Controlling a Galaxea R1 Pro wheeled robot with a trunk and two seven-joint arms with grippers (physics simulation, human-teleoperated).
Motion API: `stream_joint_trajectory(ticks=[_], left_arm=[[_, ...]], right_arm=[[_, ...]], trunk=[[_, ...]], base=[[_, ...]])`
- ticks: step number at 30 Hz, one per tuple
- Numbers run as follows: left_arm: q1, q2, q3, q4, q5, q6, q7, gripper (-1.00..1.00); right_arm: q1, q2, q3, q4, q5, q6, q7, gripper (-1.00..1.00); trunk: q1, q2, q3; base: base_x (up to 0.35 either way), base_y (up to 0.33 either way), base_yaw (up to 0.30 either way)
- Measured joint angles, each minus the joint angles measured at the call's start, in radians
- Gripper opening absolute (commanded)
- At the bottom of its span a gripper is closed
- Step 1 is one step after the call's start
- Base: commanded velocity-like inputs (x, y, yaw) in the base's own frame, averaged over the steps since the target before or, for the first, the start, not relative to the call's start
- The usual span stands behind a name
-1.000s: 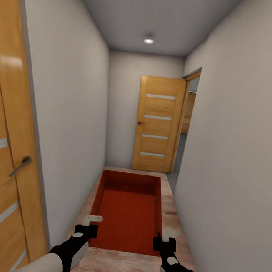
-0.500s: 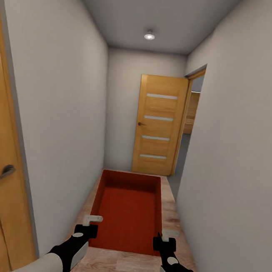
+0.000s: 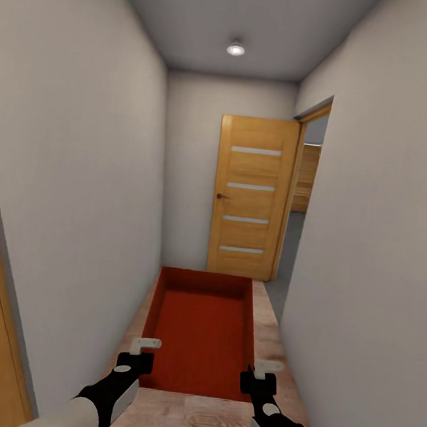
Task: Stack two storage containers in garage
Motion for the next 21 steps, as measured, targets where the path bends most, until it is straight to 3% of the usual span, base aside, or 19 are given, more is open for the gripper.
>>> stream_joint_trajectory(ticks=[21], left_arm=[[0.000, 0.000, 0.000, 0.000, 0.000, 0.000, 0.000, -1.00]], right_arm=[[0.000, 0.000, 0.000, 0.000, 0.000, 0.000, 0.000, -1.00]], trunk=[[0.000, 0.000, 0.000]], base=[[0.322, 0.000, 0.000]])
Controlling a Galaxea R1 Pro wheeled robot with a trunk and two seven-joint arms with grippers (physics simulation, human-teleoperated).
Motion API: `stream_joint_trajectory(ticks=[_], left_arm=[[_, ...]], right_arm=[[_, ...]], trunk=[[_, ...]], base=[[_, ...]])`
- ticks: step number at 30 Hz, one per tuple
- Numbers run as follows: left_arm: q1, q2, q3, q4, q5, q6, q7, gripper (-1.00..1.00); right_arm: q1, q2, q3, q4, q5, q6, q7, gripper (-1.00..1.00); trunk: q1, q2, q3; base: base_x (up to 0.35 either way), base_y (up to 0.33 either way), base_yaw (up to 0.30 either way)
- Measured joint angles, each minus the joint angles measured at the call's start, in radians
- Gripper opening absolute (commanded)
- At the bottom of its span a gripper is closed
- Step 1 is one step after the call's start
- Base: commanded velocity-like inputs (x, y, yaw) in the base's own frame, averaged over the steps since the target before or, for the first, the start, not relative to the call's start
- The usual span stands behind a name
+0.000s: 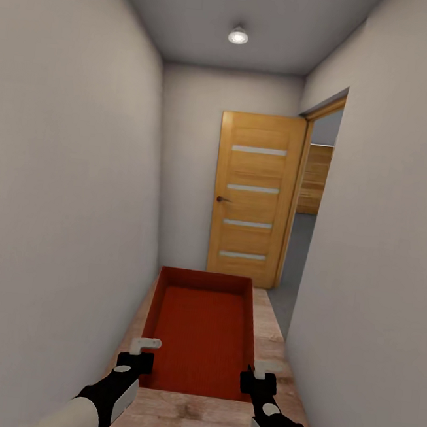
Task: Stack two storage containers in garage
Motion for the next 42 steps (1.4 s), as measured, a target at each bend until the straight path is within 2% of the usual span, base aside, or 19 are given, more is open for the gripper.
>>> stream_joint_trajectory(ticks=[42], left_arm=[[0.000, 0.000, -0.001, -0.001, -0.001, 0.001, 0.000, -1.00]], right_arm=[[0.000, 0.001, 0.001, 0.000, -0.001, 0.000, -0.003, -1.00]], trunk=[[0.000, 0.000, 0.000]], base=[[0.322, 0.000, 0.000]])
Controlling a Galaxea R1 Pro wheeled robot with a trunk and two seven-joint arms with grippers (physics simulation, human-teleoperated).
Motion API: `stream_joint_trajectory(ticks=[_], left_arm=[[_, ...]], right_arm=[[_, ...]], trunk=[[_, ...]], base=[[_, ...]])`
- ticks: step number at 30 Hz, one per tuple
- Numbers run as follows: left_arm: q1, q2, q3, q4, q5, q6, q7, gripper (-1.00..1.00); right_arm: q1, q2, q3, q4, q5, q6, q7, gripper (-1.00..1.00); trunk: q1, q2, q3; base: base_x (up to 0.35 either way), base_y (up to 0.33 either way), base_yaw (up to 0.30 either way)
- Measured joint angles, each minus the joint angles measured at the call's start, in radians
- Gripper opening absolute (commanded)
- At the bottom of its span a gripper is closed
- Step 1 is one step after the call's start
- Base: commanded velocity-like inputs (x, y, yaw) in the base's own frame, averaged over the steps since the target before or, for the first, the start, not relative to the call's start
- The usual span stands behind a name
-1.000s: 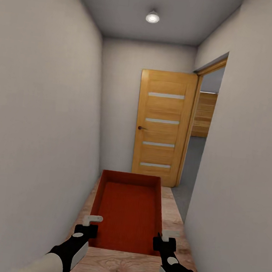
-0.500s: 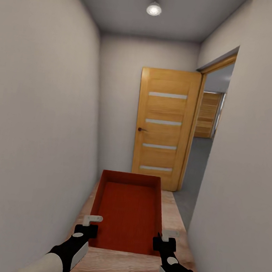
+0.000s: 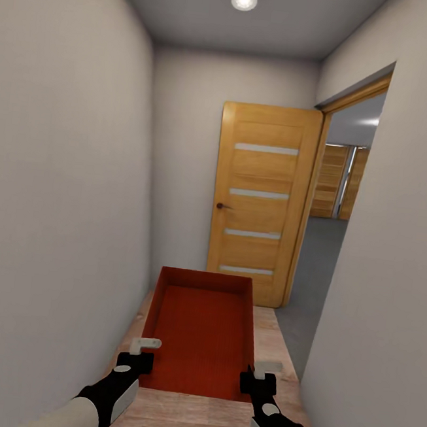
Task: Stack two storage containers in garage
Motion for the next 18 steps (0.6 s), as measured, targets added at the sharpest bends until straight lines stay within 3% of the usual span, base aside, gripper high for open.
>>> stream_joint_trajectory(ticks=[12, 14, 18], left_arm=[[0.000, 0.000, 0.001, 0.000, 0.000, -0.001, 0.000, -1.00], [-0.001, 0.000, 0.001, 0.000, -0.002, -0.003, 0.000, -1.00], [-0.001, 0.002, -0.004, 0.000, 0.004, -0.003, 0.001, -1.00]], right_arm=[[0.000, -0.001, 0.000, 0.000, 0.000, 0.000, 0.002, -1.00], [-0.001, 0.001, 0.014, 0.001, -0.011, -0.004, -0.003, -1.00], [-0.001, 0.003, -0.026, 0.000, 0.033, 0.000, -0.007, -1.00]], trunk=[[0.000, 0.000, 0.000], [0.001, 0.001, 0.000], [0.001, 0.000, 0.000]], base=[[0.322, 0.000, 0.000], [0.000, 0.000, 0.000], [0.007, 0.000, 0.000]])
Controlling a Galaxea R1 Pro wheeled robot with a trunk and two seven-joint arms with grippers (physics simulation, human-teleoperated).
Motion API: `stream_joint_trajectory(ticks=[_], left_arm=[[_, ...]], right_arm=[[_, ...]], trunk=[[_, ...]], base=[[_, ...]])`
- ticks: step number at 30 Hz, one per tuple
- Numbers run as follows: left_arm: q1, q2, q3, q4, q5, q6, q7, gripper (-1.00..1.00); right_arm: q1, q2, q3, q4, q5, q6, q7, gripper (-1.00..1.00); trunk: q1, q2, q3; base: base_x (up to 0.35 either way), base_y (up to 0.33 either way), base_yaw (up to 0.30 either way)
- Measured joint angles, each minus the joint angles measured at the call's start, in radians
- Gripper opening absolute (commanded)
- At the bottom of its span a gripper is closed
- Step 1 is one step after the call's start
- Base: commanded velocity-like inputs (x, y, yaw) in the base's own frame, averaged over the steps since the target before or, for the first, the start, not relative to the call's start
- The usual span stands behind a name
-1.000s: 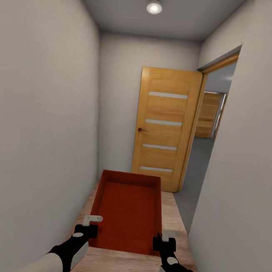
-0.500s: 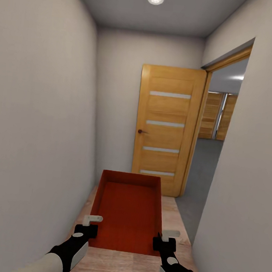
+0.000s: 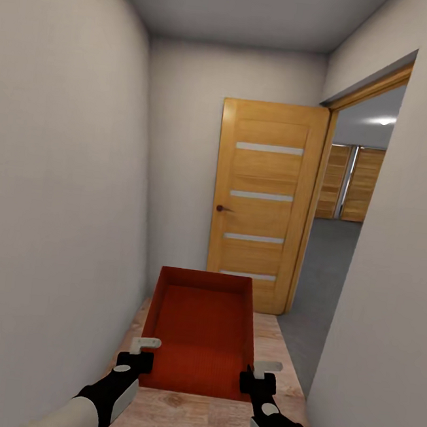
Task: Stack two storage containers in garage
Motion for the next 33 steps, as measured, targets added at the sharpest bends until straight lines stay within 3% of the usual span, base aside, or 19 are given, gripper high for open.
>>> stream_joint_trajectory(ticks=[6, 25, 26, 27, 33], left_arm=[[0.000, 0.000, 0.001, 0.001, 0.002, 0.000, -0.002, -1.00], [0.000, 0.000, 0.000, 0.001, 0.004, 0.001, -0.002, -1.00], [0.000, 0.000, 0.001, 0.001, 0.004, 0.001, -0.001, -1.00], [0.000, 0.000, 0.001, 0.002, 0.005, 0.001, -0.001, -1.00], [-0.001, 0.001, -0.001, 0.000, 0.002, 0.000, -0.002, -1.00]], right_arm=[[0.000, -0.001, -0.107, 0.001, 0.098, -0.003, 0.014, -1.00], [-0.001, 0.006, -0.389, 0.001, 0.383, -0.002, 0.016, -1.00], [0.000, 0.001, -0.161, 0.001, 0.146, -0.002, 0.016, -1.00], [0.000, -0.002, 0.003, 0.000, -0.004, 0.002, 0.007, -1.00], [0.000, 0.000, 0.020, 0.002, -0.021, -0.003, -0.001, -1.00]], trunk=[[0.000, 0.000, 0.000], [-0.001, 0.000, 0.000], [-0.001, 0.000, 0.000], [-0.001, 0.000, 0.000], [0.000, 0.000, 0.000]], base=[[0.172, 0.000, 0.000], [0.316, 0.000, 0.000], [0.295, 0.000, 0.000], [0.224, 0.000, 0.000], [0.060, 0.000, 0.000]])
